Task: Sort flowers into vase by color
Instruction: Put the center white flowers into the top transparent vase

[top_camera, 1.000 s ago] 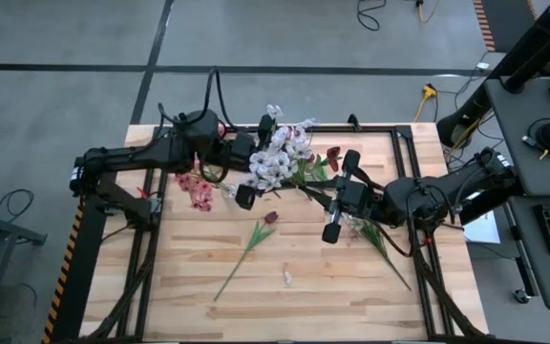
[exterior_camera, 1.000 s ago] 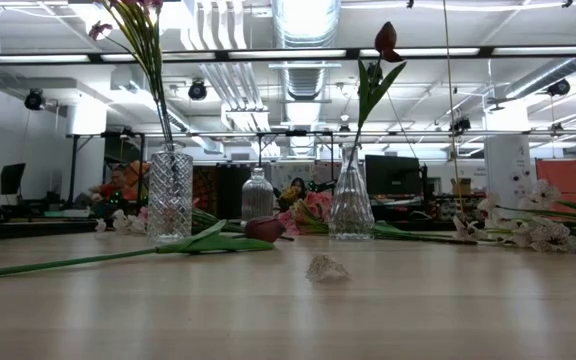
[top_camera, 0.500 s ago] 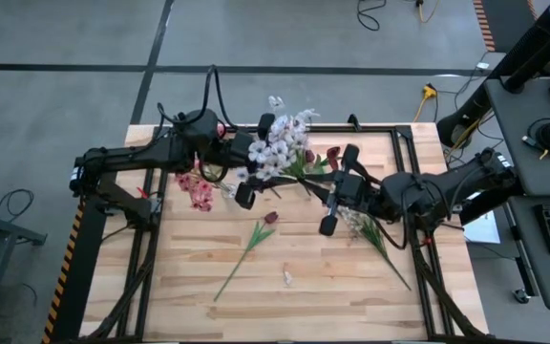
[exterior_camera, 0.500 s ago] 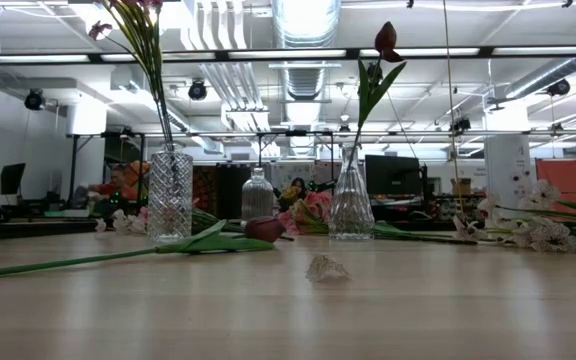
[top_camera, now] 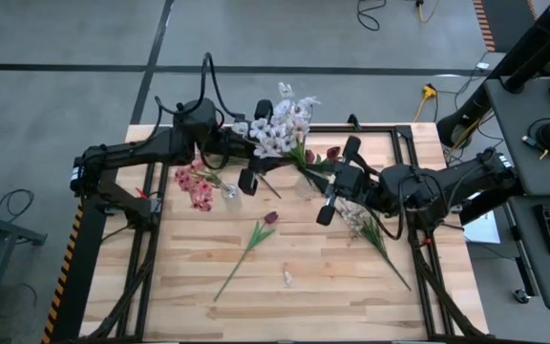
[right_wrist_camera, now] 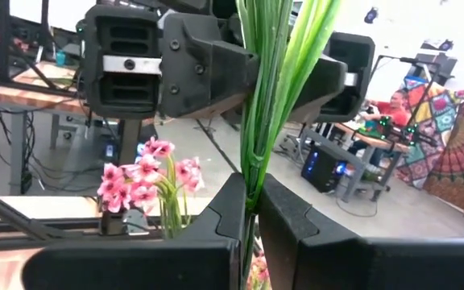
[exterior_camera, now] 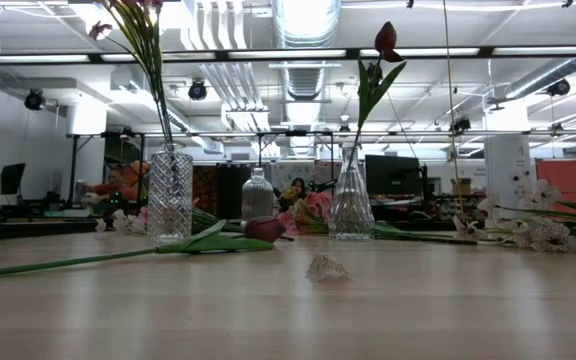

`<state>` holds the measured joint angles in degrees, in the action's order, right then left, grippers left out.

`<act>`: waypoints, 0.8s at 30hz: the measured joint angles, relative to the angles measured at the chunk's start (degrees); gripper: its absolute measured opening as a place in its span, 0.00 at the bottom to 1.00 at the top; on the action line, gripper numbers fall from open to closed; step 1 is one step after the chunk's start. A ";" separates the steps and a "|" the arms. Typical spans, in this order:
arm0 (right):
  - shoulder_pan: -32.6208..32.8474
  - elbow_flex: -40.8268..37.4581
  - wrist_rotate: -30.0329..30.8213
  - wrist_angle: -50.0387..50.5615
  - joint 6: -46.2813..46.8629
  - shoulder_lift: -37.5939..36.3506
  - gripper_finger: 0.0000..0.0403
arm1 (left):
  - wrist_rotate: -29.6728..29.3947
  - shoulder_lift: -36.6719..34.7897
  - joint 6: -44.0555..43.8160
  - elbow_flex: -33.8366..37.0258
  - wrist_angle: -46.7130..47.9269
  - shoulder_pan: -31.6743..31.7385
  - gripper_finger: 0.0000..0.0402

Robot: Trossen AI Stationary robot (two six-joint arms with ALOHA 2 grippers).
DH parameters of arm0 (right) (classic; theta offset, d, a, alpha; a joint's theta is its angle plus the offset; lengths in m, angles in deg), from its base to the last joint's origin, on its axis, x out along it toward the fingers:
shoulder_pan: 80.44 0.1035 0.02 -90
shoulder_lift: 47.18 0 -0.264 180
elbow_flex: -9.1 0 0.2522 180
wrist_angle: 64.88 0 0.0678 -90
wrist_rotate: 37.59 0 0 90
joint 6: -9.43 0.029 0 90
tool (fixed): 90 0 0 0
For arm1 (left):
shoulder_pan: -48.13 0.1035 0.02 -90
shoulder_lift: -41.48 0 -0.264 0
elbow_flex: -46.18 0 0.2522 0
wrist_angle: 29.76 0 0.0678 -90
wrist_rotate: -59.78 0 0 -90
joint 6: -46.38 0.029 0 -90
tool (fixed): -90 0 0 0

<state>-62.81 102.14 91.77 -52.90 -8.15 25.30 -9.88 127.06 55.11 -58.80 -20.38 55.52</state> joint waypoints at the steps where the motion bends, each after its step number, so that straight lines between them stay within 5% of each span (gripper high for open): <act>1: -0.23 -0.02 -0.15 0.09 0.20 0.00 0.04 | 0.00 -0.02 0.46 0.00 0.31 0.02 0.31; 16: -1.19 -0.03 -0.44 2.17 2.51 0.02 0.05 | 2.71 0.00 -1.77 0.00 1.49 0.38 0.21; 24: -1.28 -0.03 -0.19 2.44 2.51 0.02 0.20 | 1.01 0.00 -1.78 0.00 1.60 0.61 0.06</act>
<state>-64.09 102.11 91.57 -50.46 -5.64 25.33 -8.88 127.06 53.33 -58.80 -18.78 56.14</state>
